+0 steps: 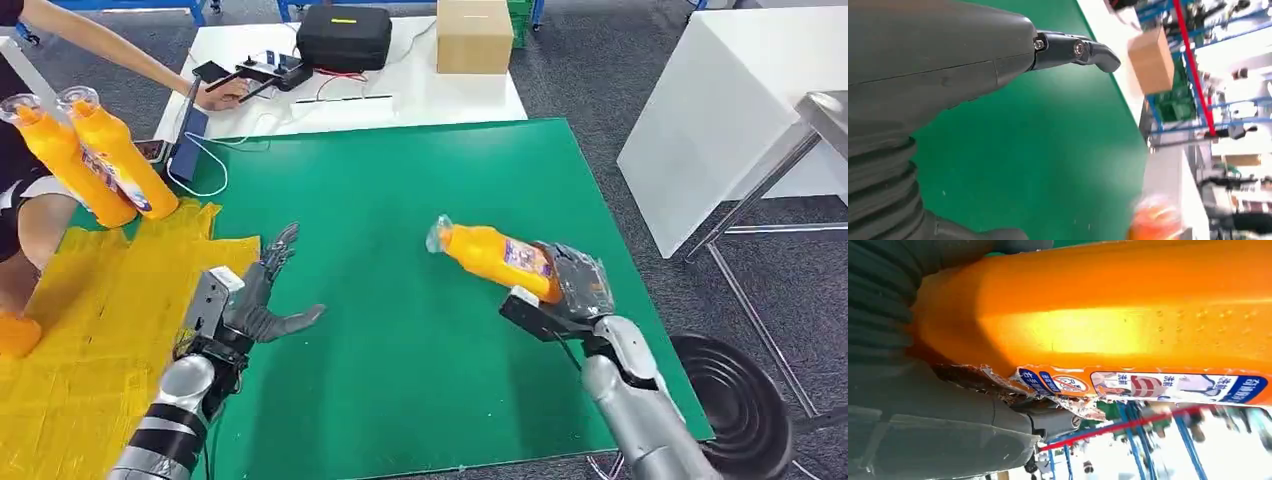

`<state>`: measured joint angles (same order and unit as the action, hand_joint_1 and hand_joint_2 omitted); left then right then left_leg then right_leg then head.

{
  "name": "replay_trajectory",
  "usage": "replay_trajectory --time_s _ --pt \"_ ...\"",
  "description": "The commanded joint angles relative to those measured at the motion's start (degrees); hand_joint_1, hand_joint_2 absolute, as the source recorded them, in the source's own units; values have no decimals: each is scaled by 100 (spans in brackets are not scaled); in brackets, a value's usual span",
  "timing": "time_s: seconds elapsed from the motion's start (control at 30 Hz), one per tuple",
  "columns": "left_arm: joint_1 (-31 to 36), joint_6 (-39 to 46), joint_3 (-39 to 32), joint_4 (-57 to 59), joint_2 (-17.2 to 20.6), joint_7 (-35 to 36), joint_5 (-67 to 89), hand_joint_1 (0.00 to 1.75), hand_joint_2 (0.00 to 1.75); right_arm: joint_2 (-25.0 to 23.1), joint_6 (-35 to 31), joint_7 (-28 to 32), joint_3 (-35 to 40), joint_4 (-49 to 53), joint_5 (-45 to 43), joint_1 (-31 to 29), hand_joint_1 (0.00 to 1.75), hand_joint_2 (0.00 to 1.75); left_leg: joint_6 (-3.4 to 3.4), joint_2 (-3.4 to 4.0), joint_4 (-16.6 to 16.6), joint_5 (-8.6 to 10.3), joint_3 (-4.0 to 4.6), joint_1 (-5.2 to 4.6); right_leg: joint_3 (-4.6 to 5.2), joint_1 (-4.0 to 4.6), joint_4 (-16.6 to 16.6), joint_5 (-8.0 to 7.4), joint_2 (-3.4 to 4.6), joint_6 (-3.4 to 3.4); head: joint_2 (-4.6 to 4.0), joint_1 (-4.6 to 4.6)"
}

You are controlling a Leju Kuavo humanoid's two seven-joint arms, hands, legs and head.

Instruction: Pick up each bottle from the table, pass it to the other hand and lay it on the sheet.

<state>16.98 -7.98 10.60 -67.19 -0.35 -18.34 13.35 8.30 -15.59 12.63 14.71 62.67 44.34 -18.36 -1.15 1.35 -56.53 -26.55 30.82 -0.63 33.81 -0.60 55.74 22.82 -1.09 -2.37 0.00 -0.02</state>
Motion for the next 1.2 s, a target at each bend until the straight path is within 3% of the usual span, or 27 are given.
replay_trajectory --time_s 0.03,0.23,0.57,0.97,1.2 --pt "565 -136 663 837 3 95 -111 0 175 -990 -147 227 -86 34 -350 -370 175 175 11 -2 -6 -8 -2 10 -2 8 1 3 15 7 0 0" --pt "886 -278 874 1268 -74 8 -265 0 175 -1421 -207 731 46 -145 -833 -371 175 175 12 -13 -7 -6 4 12 -4 9 -1 3 6 8 0 2" --pt "933 -282 926 1328 -72 -13 -289 0 175 -1430 -136 772 84 -175 -924 -382 175 175 13 -17 -10 -11 -1 14 -10 11 -1 6 9 8 0 2" --pt "1342 -435 909 1743 -256 -70 -736 0 175 -2086 98 1079 731 -1191 -1277 -536 175 175 8 -6 -1 -3 7 7 3 4 -3 0 8 5 0 2" --pt "1269 -456 649 1394 -289 25 -1331 0 175 -2029 99 1102 950 -1270 -1435 -600 173 175 13 -17 -10 -11 2 17 -9 13 -2 6 8 7 0 2"
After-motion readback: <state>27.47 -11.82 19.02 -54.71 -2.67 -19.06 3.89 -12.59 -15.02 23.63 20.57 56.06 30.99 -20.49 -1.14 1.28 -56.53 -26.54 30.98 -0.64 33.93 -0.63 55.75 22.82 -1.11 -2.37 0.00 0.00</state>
